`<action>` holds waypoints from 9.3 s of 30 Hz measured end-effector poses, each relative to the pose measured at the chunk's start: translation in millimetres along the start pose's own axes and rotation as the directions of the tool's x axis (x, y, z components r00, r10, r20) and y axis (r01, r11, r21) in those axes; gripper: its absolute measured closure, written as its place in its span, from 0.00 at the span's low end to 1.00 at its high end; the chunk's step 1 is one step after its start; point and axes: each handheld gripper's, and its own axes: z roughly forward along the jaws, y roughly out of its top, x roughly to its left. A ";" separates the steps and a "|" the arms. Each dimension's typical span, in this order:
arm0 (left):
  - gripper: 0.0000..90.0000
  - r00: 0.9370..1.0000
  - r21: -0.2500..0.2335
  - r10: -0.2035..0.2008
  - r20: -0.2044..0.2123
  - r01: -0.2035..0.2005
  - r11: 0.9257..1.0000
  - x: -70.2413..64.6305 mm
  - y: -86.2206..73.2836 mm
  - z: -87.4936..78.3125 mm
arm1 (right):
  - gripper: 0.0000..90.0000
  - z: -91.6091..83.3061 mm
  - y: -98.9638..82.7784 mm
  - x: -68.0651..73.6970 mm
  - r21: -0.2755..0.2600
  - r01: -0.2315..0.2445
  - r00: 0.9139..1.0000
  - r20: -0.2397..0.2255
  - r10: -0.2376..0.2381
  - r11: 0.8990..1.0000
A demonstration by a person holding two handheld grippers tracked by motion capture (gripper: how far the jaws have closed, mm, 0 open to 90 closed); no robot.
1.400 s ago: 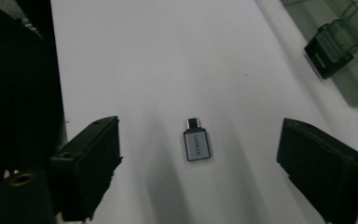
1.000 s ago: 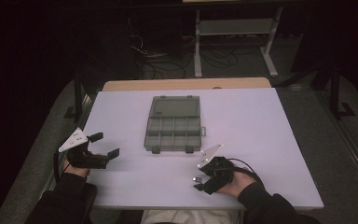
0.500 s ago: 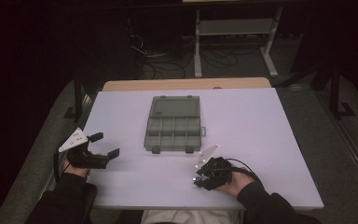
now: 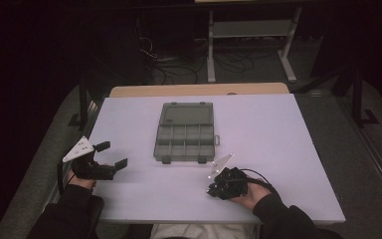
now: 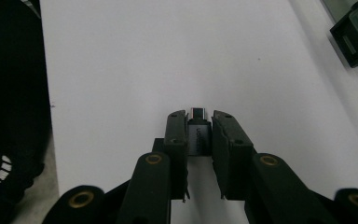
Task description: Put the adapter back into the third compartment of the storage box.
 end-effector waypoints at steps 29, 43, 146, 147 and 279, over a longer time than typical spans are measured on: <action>0.00 1.000 0.003 0.000 -0.009 0.000 1.000 -0.4 -0.3 -0.3 | 0.83 -41.3 12.2 -17.1 -0.104 -0.038 0.999 0.017 0.040 0.994; 0.00 1.000 0.006 0.001 -0.011 -0.001 1.000 -0.4 -0.3 -0.5 | 0.83 -49.5 28.0 -27.3 -0.111 -0.024 0.999 0.028 0.028 0.993; 0.00 1.000 -0.001 -0.006 0.000 0.006 1.000 0.8 -0.7 -0.9 | 0.83 -27.4 126.4 -154.4 -0.087 -0.120 0.982 0.135 0.131 0.989; 0.00 1.000 -0.001 -0.006 0.000 0.006 1.000 0.8 -0.7 -0.9 | 0.83 -27.4 126.4 -154.4 -0.087 -0.120 0.982 0.135 0.131 0.989; 0.00 1.000 0.002 -0.003 -0.002 0.003 1.000 -0.1 -0.6 -0.7 | 0.00 -57.5 50.3 -115.1 -0.208 -0.210 0.957 0.155 0.244 0.955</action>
